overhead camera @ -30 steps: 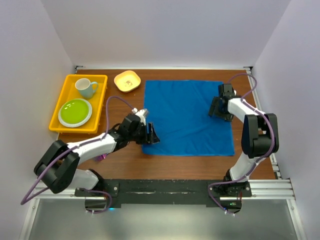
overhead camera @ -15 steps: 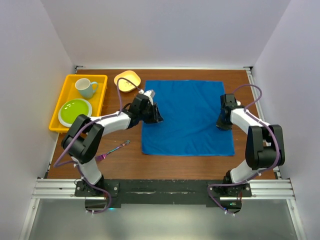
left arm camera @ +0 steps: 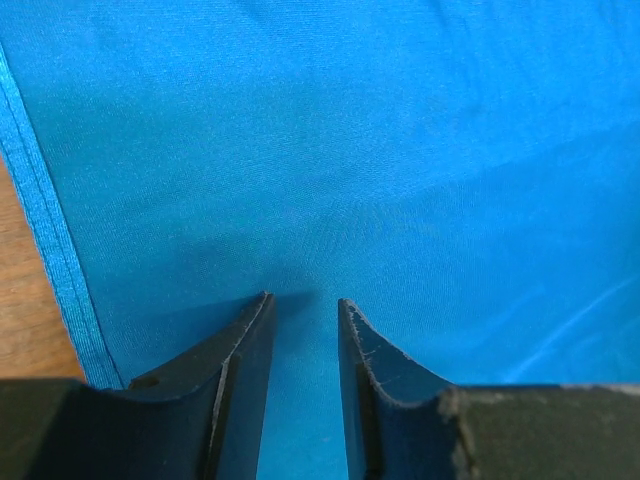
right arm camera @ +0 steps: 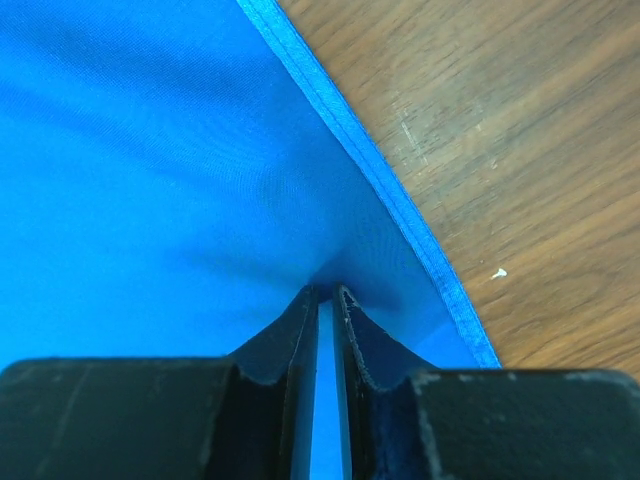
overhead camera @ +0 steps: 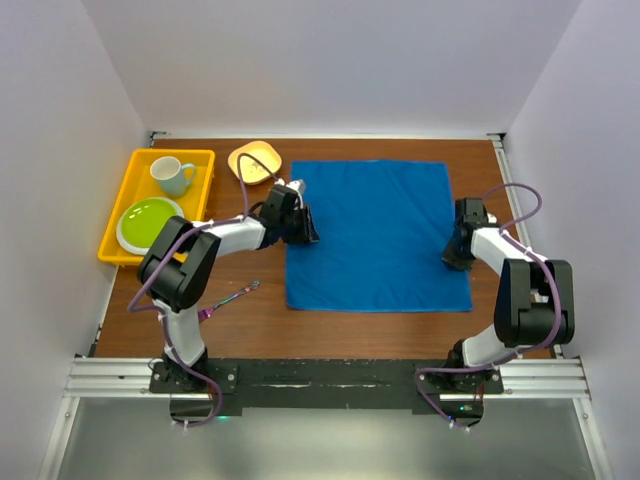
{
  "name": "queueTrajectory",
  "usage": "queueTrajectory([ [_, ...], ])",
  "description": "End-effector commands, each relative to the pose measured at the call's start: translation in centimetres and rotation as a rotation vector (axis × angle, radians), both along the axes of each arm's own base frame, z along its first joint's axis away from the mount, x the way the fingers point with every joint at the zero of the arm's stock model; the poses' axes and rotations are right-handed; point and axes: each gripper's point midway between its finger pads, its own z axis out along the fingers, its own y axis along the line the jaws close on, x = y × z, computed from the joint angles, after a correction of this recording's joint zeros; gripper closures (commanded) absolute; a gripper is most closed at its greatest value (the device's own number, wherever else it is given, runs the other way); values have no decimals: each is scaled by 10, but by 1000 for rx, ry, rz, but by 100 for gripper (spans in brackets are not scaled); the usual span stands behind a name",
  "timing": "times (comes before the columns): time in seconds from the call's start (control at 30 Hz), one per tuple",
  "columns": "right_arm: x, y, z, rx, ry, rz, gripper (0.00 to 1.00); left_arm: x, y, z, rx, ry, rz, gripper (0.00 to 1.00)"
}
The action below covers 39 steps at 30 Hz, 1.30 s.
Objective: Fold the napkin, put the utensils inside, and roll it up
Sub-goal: Flatten the napkin out
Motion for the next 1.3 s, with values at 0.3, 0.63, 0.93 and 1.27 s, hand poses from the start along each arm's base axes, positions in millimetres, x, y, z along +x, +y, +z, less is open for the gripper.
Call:
queueTrajectory([
  [0.3, 91, -4, 79, -26, -242, 111, 50, -33, -4, 77, -35, -139, -97, 53],
  [0.63, 226, 0, 86, 32, -316, 116, 69, -108, -2, 55, -65, -79, -176, 64],
  [0.93, 290, -2, 62, 24, -334, 146, 73, -133, 14, 16, -24, -23, -177, 66],
  [1.27, 289, -21, 14, -29, -221, 132, 73, -148, 22, 0, -28, 11, -167, 66],
])
